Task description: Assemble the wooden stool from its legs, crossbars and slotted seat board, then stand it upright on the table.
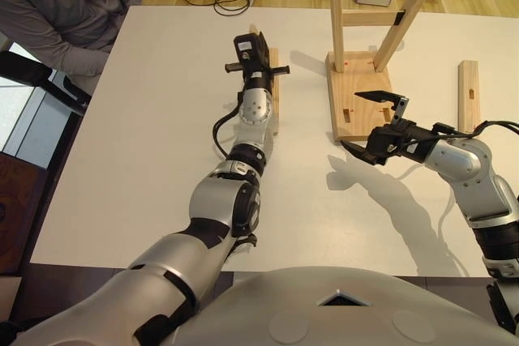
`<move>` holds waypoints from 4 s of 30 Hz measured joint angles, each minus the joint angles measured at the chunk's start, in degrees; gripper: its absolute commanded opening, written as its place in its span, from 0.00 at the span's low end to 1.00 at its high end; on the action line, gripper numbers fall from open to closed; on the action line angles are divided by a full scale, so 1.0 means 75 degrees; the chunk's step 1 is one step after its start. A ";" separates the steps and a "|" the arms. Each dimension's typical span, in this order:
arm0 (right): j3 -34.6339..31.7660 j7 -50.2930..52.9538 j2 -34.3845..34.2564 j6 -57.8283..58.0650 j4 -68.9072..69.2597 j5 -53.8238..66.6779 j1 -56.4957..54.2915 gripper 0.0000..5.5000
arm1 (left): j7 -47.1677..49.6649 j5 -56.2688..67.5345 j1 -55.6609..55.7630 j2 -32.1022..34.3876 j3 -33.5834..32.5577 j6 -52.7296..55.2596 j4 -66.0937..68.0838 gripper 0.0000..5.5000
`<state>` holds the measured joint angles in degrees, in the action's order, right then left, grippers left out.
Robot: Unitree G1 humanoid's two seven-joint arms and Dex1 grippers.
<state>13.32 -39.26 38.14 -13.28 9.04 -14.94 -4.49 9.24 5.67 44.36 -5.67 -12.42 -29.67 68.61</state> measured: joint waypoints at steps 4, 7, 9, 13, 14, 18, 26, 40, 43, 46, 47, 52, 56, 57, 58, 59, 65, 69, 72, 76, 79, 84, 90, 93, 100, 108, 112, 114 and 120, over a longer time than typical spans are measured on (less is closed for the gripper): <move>0.0002 -0.0002 0.0000 -0.0025 -0.0038 0.0000 -0.0001 0.98 | -0.0165 0.0338 0.0125 0.0028 -0.0348 0.0241 0.0014 0.07; 0.0002 -0.0002 0.0001 -0.0051 -0.0060 0.0000 -0.0003 0.98 | -0.0076 -0.0242 0.0060 0.0105 0.0117 0.0063 0.0016 0.07; 0.0001 -0.0002 0.0000 -0.0074 -0.0075 -0.0001 -0.0005 0.98 | 0.0045 -0.0642 -0.0017 0.0141 0.0440 -0.0120 0.0020 0.07; 0.0001 -0.0002 0.0000 -0.0092 -0.0076 -0.0001 -0.0009 0.98 | 0.0298 -0.1181 -0.0130 0.0184 0.0850 -0.0158 0.0033 0.07; 0.0001 -0.0002 0.0000 -0.0096 -0.0080 -0.0001 -0.0011 0.98 | 0.0353 -0.1263 -0.0144 0.0189 0.0916 -0.0158 0.0033 0.07; 0.0000 -0.0003 0.0001 -0.0101 -0.0103 0.0000 -0.0013 0.98 | 0.0401 -0.1546 -0.0254 0.0238 0.1134 -0.0194 0.0035 0.07; -0.0003 -0.0005 0.0002 -0.0108 -0.0109 0.0004 -0.0041 0.98 | 0.0357 -0.1632 -0.0452 0.0293 0.1205 -0.0468 0.0030 0.14; 0.0001 0.0116 -0.0104 -0.0129 -0.0135 -0.0014 -0.0050 0.98 | -0.0286 -0.0747 -0.0665 0.0035 0.0740 -0.0464 -0.1713 0.53; 0.0013 0.0193 -0.0182 -0.0115 -0.0119 -0.0024 -0.0017 0.98 | -0.0276 -0.0767 -0.0807 -0.0011 0.0885 0.0150 -0.3153 0.63; 0.0016 0.0252 -0.0217 -0.0090 -0.0096 -0.0041 0.0030 0.98 | -0.0228 -0.0827 -0.0929 0.0127 0.0941 0.1180 -0.4757 0.66; 0.0016 0.0312 -0.0229 -0.0076 -0.0091 -0.0081 0.0045 0.98 | -0.0278 -0.0816 -0.0836 0.0266 0.0936 0.1661 -0.5318 0.66; 0.0045 0.0487 -0.0328 0.0000 -0.0058 -0.0191 0.0113 0.98 | -0.0934 -0.0206 0.0955 0.0806 0.0828 0.3461 -0.5900 0.66; 0.0137 0.0596 -0.0499 0.0058 -0.0031 -0.0319 0.0177 0.98 | -0.1261 -0.0202 0.2277 0.1280 0.0774 0.3690 -0.5020 0.66; 0.0137 0.0618 -0.0512 0.0067 -0.0028 -0.0323 0.0178 0.98 | -0.1278 -0.0206 0.2382 0.1340 0.0764 0.3676 -0.4839 0.66; 0.0141 0.0636 -0.0529 0.0077 -0.0013 -0.0327 0.0181 0.98 | -0.1288 -0.0228 0.2445 0.1378 0.0764 0.3646 -0.4518 0.66; 0.0145 0.0643 -0.0532 0.0092 0.0007 -0.0329 0.0190 0.98 | -0.1326 -0.0229 0.2443 0.1372 0.0766 0.3620 -0.4178 0.66; 0.0158 0.0644 -0.0525 0.0189 0.0140 -0.0321 0.0296 0.98 | -0.1493 -0.0711 0.1374 0.1313 0.1121 0.3107 -0.0953 0.66; 0.0157 0.0643 -0.0523 0.0204 0.0196 -0.0312 0.0319 0.98 | -0.1488 -0.0765 0.1277 0.1472 0.1049 0.2754 -0.0718 0.66; 0.0156 0.0648 -0.0525 0.0221 0.0196 -0.0315 0.0323 0.98 | -0.1582 -0.0755 0.1327 0.1518 0.0998 0.2668 -0.0568 0.66; 0.0158 0.0659 -0.0531 0.0227 0.0192 -0.0320 0.0318 0.98 | -0.1631 -0.0658 0.1484 0.1358 0.0899 0.2667 -0.0388 0.66; 0.0158 0.0667 -0.0532 0.0225 0.0189 -0.0320 0.0317 0.98 | -0.1644 -0.0595 0.1637 0.1259 0.0832 0.2666 -0.0408 0.66; 0.0157 0.0682 -0.0538 0.0224 0.0181 -0.0321 0.0313 0.98 | -0.1644 -0.0193 0.1662 0.1227 0.0553 0.2924 -0.1140 0.66; 0.0157 0.0691 -0.0542 0.0224 0.0181 -0.0321 0.0307 0.98 | -0.1642 0.0253 0.1719 0.1303 0.0470 0.3864 -0.4516 0.66; 0.0156 0.0699 -0.0542 0.0231 0.0196 -0.0323 0.0319 0.98 | -0.1617 0.0539 0.1047 0.1302 0.0460 0.4839 -0.6522 0.66; 0.0059 0.0769 -0.0476 0.0263 0.0247 -0.0317 0.0513 0.98 | -0.1112 0.0045 -0.2026 0.1951 0.0326 0.6846 -1.0732 0.66; -0.0149 0.0811 -0.0369 0.0292 0.0328 -0.0318 0.0706 0.98 | -0.1565 -0.0065 -0.6156 0.1596 0.1516 0.7707 -1.1033 0.66; -0.0148 0.0695 -0.0275 0.0277 0.0322 -0.0305 0.0608 0.98 | -0.1645 0.0016 -0.6308 0.1405 0.1557 0.7693 -1.0052 0.66; -0.0150 0.0661 -0.0226 0.0235 0.0306 -0.0300 0.0594 0.98 | -0.1632 0.0492 -0.6260 0.0965 0.1315 0.7966 -1.0028 0.66; -0.0141 0.0654 -0.0217 0.0154 0.0207 -0.0298 0.0530 0.98 | -0.1430 0.1083 -0.5281 0.0647 0.0868 0.8505 -1.0527 0.66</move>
<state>12.26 -34.36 36.51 -12.12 10.59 -17.18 -0.52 -1.48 13.79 4.76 -0.82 -5.91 34.12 -10.34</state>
